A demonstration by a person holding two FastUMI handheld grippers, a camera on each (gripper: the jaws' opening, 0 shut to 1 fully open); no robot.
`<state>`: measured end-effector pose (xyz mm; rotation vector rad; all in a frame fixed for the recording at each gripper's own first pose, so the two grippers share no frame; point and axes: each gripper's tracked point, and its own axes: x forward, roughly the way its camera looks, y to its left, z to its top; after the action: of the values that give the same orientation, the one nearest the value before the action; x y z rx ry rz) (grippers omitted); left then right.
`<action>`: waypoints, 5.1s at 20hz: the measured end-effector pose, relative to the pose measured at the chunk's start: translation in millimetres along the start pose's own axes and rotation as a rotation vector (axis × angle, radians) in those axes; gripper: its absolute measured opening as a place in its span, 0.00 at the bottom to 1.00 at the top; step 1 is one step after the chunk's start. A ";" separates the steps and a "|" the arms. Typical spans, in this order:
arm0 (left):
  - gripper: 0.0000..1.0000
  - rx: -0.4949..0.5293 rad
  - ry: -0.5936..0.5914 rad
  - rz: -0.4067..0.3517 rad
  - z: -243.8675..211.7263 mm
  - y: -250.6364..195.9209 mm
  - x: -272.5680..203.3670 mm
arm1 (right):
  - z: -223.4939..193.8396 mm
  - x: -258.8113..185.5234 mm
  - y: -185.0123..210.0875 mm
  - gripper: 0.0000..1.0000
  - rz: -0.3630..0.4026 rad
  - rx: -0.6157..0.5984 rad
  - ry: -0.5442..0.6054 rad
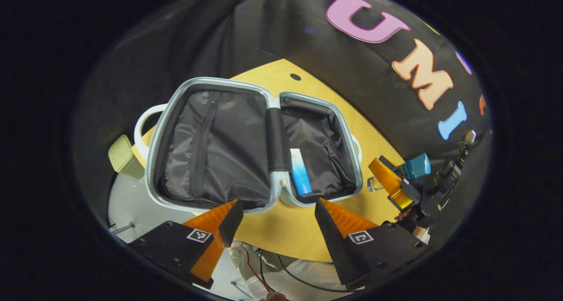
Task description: First open the suitcase, pack the skin care products into it, and then close the suitcase.
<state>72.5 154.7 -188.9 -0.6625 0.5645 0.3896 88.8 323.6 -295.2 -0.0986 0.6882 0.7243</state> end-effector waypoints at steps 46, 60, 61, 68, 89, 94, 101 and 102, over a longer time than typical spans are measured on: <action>0.15 -0.431 -0.058 0.057 94.4 249.2 78.5 | 30.0 -154.8 -96.5 0.99 -0.408 0.089 -0.099; 0.02 -0.097 -0.124 0.113 156.8 127.2 -19.2 | 23.9 -208.4 -139.2 0.99 -0.479 0.162 -0.191; 0.06 -0.066 -0.128 0.114 159.3 110.9 -29.0 | 25.0 -210.6 -142.4 0.99 -0.473 0.174 -0.203; 0.02 0.185 -0.146 -0.004 162.5 -51.9 -64.5 | 14.3 -230.1 -166.3 0.99 -0.431 0.208 -0.223; 0.12 0.451 0.166 -0.134 46.8 -304.0 113.2 | 11.4 -367.2 -253.7 0.99 -0.673 0.204 -0.328; 0.82 0.605 0.080 -0.098 40.3 -311.9 103.8 | 18.7 -385.4 -258.9 0.99 -0.706 0.227 -0.370; 0.87 0.737 0.068 -0.170 -9.8 -324.1 59.3 | 19.7 -388.7 -252.0 0.96 -0.706 0.259 -0.397; 0.87 0.737 0.082 -0.177 -20.9 -324.0 55.0 | 22.5 -390.9 -249.8 0.99 -0.705 0.258 -0.408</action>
<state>272.0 -85.8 -85.0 -0.0152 0.6677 -0.0265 49.3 -83.6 -75.3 0.0458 0.3090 -0.0318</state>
